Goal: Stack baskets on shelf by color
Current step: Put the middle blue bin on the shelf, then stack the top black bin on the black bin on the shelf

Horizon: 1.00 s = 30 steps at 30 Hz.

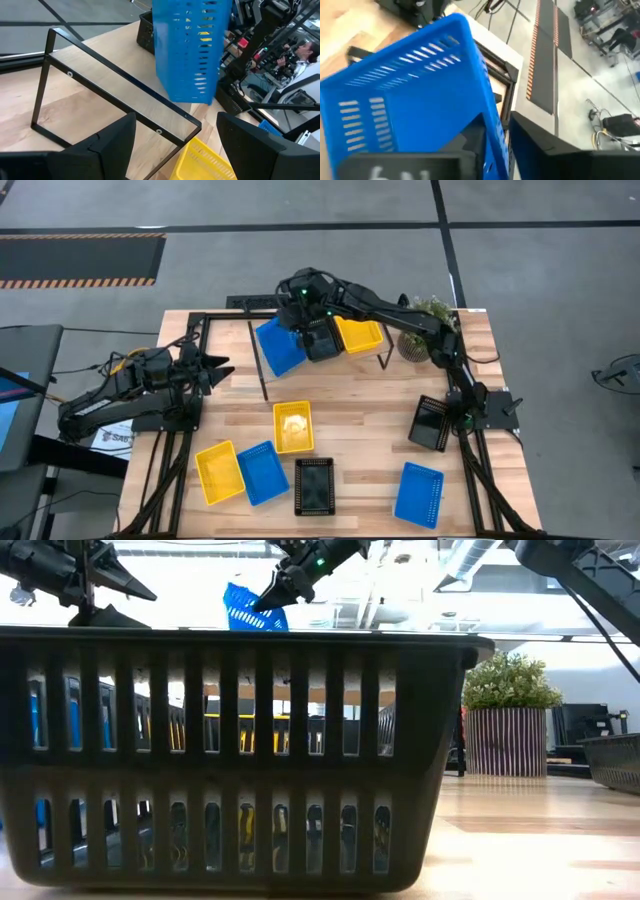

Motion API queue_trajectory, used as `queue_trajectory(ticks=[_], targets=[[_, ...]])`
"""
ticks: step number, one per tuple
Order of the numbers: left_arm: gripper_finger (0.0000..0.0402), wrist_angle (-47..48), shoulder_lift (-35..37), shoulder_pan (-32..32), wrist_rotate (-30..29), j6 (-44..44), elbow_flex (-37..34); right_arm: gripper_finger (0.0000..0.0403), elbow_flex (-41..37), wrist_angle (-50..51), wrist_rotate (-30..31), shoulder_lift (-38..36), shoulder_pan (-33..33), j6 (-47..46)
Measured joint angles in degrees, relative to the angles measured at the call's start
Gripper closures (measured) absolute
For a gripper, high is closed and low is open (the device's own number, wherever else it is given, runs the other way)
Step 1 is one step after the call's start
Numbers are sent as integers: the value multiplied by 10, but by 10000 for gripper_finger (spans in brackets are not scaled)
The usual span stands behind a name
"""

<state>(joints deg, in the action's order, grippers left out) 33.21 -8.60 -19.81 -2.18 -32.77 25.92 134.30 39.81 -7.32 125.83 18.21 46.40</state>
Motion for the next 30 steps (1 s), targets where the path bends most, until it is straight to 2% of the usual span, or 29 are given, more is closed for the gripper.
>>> queue_trajectory(ticks=[9, 13, 17, 19, 30], targets=[[136, 6, 0, 0, 1, 0, 0, 170, 0, -15, 21, 1, 3, -41], [136, 6, 0, 0, 1, -3, 0, 155, 0, -3, 35, -15, -3, -55], [136, 9, 0, 0, 4, -4, 0, 157, 0, 78, 97, -61, -21, -74], [136, 9, 0, 0, 4, -4, 0, 158, 0, 133, 117, -90, -29, -126], [136, 8, 0, 0, 9, -13, 0, 159, -1, 506, 119, -188, -45, -523]])
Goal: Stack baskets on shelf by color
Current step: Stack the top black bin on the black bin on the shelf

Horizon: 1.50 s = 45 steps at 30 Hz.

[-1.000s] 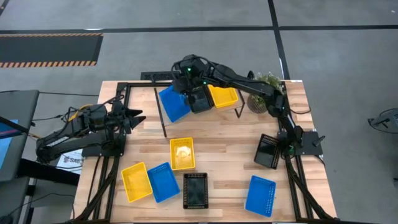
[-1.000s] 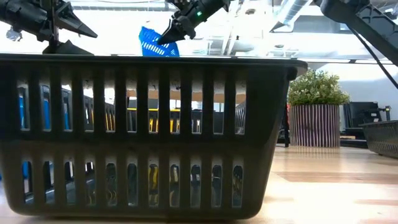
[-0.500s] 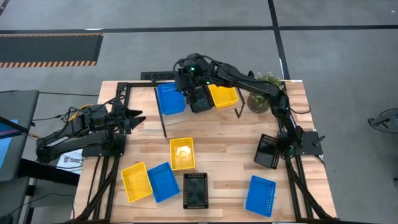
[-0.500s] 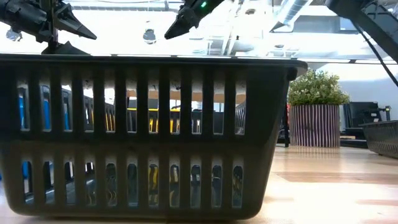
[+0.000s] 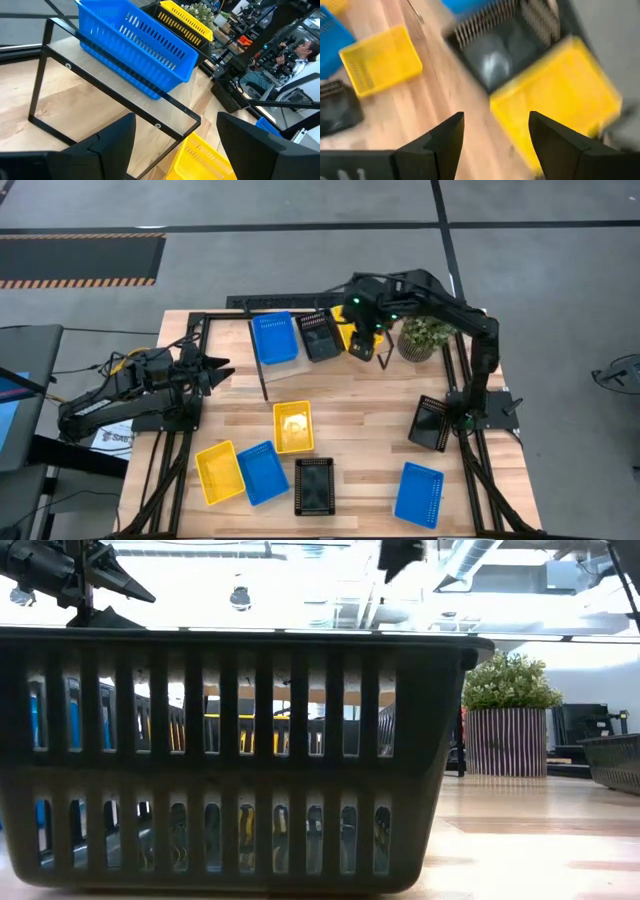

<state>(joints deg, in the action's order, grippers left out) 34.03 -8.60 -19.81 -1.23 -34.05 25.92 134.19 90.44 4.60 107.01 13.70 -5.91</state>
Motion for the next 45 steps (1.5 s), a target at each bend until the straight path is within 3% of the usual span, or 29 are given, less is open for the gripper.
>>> queue_trajectory(ticks=[6, 11, 15, 20, 25, 31, 45], targets=[[136, 0, 0, 0, 0, -11, 0, 159, -101, -6, 7, -69, -54, -77], [136, 1, 0, 0, 0, -10, 0, 159, -271, -26, 63, -148, -130, -161], [136, 0, 0, 0, 0, -10, 0, 159, -424, -10, 77, -221, -192, -299], [136, 0, 0, 0, 0, -10, 0, 159, -603, -59, 68, -294, -282, -461], [136, 0, 0, 0, -5, -10, 0, 159, -732, -182, 11, -323, -360, -541], [136, 0, 0, 0, -6, -9, 0, 159, -810, -300, -1, -302, -422, -579], [136, 0, 0, 0, -7, -11, 0, 160, -887, -333, -37, -259, -473, -649]])
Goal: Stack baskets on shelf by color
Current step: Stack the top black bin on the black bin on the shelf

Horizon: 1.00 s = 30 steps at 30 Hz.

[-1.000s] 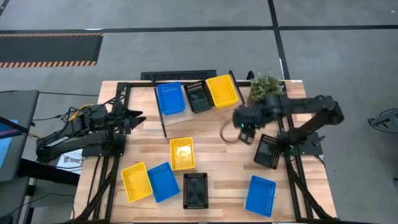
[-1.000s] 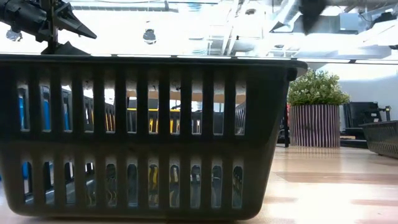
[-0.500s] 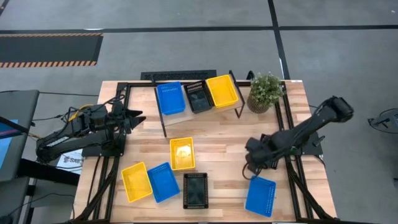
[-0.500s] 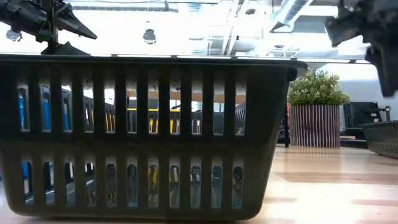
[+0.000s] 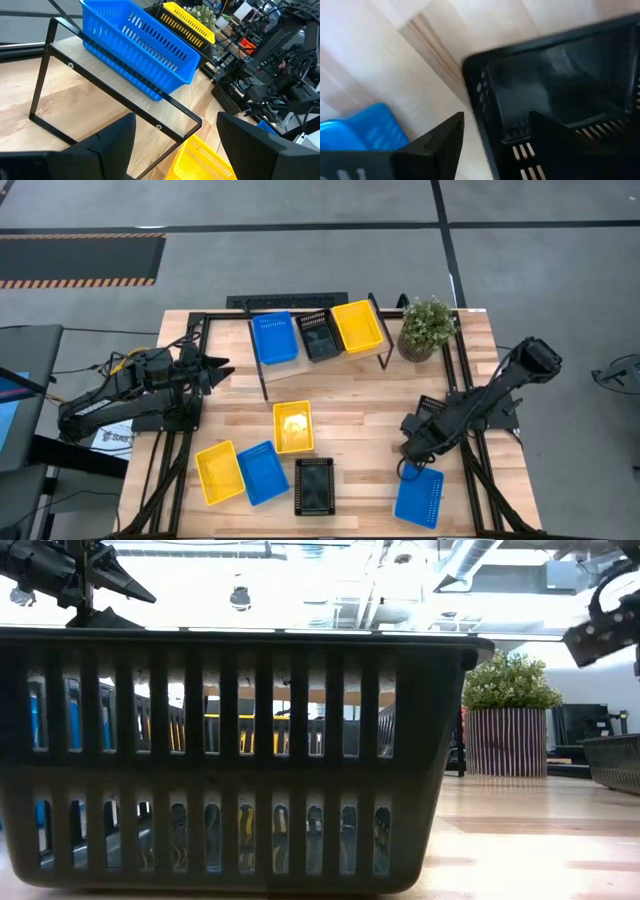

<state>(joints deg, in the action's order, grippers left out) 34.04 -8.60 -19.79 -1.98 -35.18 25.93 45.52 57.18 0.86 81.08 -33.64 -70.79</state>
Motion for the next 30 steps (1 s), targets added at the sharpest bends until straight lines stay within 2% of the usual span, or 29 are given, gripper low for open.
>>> queue_trajectory(ticks=[3, 6, 9, 12, 14, 18, 22, 25, 30], targets=[[136, 0, 0, 0, 0, 0, 0, 170, -21, -21, -11, 0, -1, -12], [136, 0, 0, 0, -2, 0, 0, 206, -24, -30, -11, 0, 0, -13], [136, 0, 0, 0, -3, 0, 0, 272, -24, -29, -11, 0, 0, -12], [136, 0, 0, 0, -3, 0, 0, 357, -23, -31, -11, 0, 0, -7], [136, 0, 0, 0, -4, 0, 0, 387, -15, -34, -7, 0, 0, 9], [136, 0, 0, 0, -10, -9, 0, 390, 34, -25, -16, 0, 8, 51], [136, 0, 0, 0, -11, -10, 0, 393, 116, 18, -11, -7, 33, 106], [136, -1, 0, 0, -11, -10, 0, 396, 196, 61, 14, -6, 56, 166], [136, 0, 0, 0, -11, -10, 0, 396, 340, 60, 76, -7, 109, 333]])
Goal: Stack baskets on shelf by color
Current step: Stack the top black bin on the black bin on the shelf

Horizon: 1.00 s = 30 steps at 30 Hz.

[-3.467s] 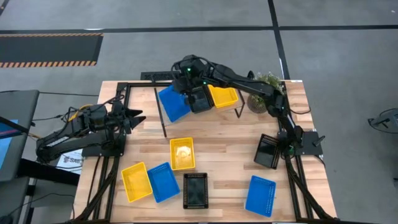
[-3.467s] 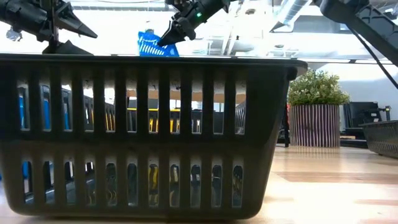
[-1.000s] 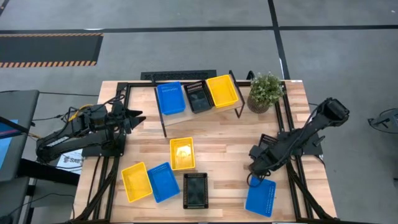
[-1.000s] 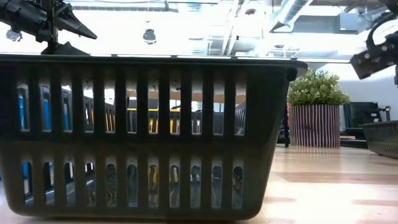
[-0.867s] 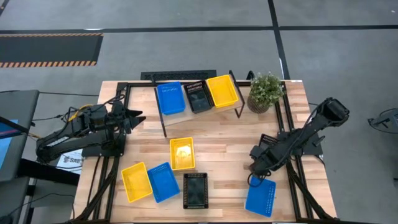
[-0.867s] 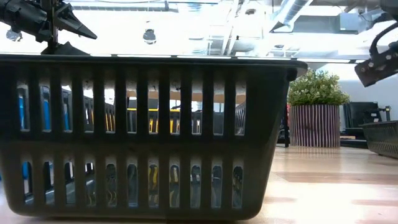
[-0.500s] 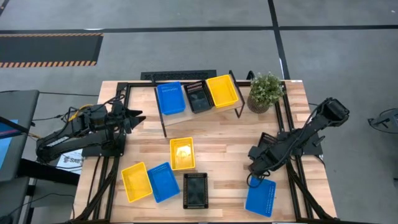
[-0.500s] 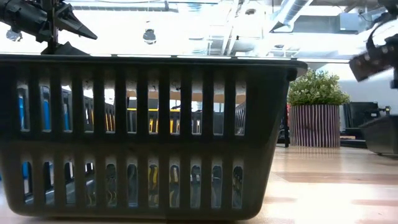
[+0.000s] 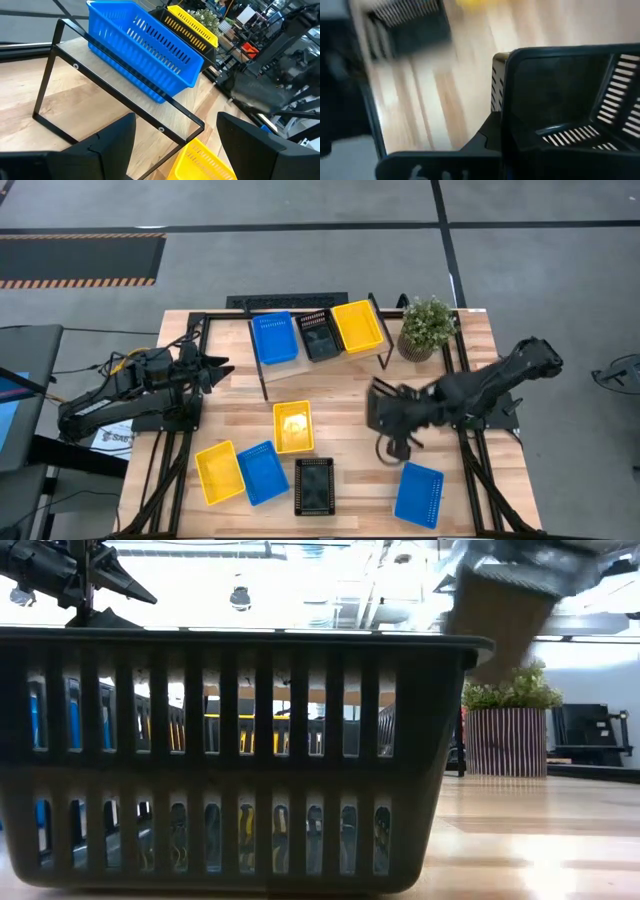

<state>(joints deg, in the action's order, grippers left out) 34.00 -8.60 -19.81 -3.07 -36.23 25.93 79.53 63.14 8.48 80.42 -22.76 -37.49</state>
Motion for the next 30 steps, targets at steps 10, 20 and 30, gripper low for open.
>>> queue_trajectory(ticks=[10, 20, 30], targets=[[136, 0, 0, 0, -6, 0, 0, 399, 196, -9, 54, 22, 140, 361], [136, 0, 0, 0, -15, 0, 0, 393, 243, -63, 55, 134, 273, 624], [136, 1, 0, 0, -20, -5, 0, 392, 312, -36, 56, 253, 297, 710]])
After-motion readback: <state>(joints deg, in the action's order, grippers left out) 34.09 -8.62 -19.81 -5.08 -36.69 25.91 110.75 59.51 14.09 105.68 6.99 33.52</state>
